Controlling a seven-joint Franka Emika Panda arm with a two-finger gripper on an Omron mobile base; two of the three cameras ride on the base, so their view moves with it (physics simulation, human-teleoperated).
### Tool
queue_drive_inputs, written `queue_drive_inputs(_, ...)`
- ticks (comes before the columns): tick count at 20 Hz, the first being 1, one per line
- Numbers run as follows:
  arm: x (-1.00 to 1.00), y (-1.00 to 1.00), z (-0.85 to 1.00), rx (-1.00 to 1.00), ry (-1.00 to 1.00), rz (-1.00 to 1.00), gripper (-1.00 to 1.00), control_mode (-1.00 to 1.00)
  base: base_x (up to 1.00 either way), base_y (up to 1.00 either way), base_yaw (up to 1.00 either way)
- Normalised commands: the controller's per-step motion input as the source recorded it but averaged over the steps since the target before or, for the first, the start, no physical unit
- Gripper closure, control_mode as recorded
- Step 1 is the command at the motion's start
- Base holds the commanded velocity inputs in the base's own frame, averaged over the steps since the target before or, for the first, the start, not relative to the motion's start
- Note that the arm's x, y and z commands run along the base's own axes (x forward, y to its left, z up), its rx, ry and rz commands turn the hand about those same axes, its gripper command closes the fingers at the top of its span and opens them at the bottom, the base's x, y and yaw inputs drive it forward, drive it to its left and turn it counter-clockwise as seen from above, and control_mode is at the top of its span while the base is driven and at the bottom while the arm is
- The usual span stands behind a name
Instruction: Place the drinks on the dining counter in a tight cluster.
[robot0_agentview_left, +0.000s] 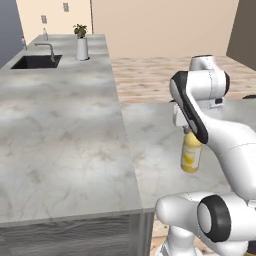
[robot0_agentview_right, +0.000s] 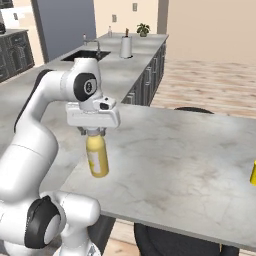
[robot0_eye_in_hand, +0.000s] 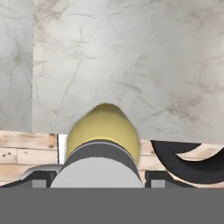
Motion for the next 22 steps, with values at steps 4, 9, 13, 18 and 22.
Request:
queue_drive_inputs(4,0.77,-0.03,0.0,0.0,0.0,0.06,1.0,-1.0,0.0,0.0,0.0)
queue_drive_inputs(9,0.76,-0.31,-0.09,0.05,-0.01,0.07,1.0,-1.0,0.0,0.0,0.0)
queue_drive_inputs(13,0.63,-0.44,-0.29,0.04,-0.03,0.03,1.0,-1.0,0.0,0.0,0.0)
queue_drive_inputs(18,0.41,-0.4,-0.44,0.04,-0.06,0.0,1.0,-1.0,0.0,0.0,0.0)
queue_drive_inputs(22,0.24,-0.13,-0.38,0.0,-0.08,0.02,1.0,-1.0,0.0,0.0,0.0)
